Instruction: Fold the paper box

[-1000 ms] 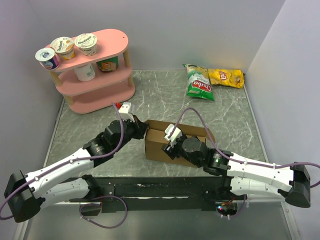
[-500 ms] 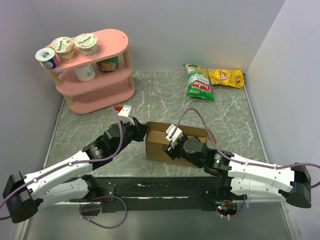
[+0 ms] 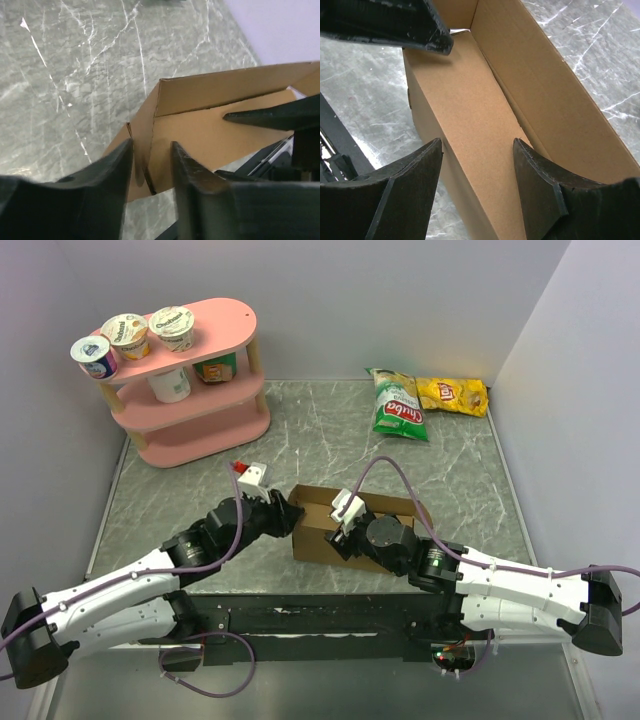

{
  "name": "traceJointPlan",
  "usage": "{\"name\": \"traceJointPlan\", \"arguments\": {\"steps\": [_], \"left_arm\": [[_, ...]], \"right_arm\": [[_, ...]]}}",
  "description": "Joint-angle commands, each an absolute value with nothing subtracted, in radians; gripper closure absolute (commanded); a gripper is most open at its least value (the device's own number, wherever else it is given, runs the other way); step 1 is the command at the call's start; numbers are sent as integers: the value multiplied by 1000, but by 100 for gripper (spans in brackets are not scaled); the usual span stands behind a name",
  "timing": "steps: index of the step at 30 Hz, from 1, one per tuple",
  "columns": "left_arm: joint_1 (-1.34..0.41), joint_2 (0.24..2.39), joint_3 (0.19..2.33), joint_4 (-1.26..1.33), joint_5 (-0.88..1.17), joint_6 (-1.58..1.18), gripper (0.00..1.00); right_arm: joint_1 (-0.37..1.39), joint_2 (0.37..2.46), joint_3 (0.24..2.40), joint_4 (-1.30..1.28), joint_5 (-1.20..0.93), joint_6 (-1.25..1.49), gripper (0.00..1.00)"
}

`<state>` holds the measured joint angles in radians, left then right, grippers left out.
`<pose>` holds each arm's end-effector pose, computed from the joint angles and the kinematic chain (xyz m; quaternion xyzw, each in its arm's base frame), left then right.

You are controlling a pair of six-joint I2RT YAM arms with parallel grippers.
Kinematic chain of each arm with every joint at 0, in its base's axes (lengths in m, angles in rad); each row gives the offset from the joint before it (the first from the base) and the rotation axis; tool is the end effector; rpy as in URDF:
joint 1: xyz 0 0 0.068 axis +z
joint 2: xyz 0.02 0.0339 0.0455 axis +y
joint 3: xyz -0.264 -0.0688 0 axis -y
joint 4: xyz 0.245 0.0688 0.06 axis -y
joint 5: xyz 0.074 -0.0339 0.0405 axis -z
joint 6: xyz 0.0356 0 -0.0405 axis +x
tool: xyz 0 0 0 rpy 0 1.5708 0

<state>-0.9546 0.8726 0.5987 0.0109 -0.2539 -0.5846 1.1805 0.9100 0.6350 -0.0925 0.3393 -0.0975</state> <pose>0.1270 -0.1639 0.2790 0.0691 0.7881 -0.3477 0.5033 0.0910 0.1901 0.2745 -0.4079 0.7092 0.1683 0.5498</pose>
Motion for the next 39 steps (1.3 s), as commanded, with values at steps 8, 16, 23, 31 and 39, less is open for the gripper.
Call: {"name": "traceJointPlan", "arguments": {"steps": [8,16,23,31,39], "left_arm": [[-966,825,658,-138,-299,-490,31],[-927,802,722,-184,-307,-397,1],[-790,850,796,-187,-88,-319,28],[-769,916,842,-209,-28,-293,47],[-769,927,836,-199,-9,-295,58]], "right_arm": [[1189,923,609,-173,298,-55,35],[1187,922,609,-179,291,-55,35],[1189,923,614,-178,288,-55,35],[1187,917,603,-176,288,-51,35],[1189,914,595,-170,295,-52,35]]}}
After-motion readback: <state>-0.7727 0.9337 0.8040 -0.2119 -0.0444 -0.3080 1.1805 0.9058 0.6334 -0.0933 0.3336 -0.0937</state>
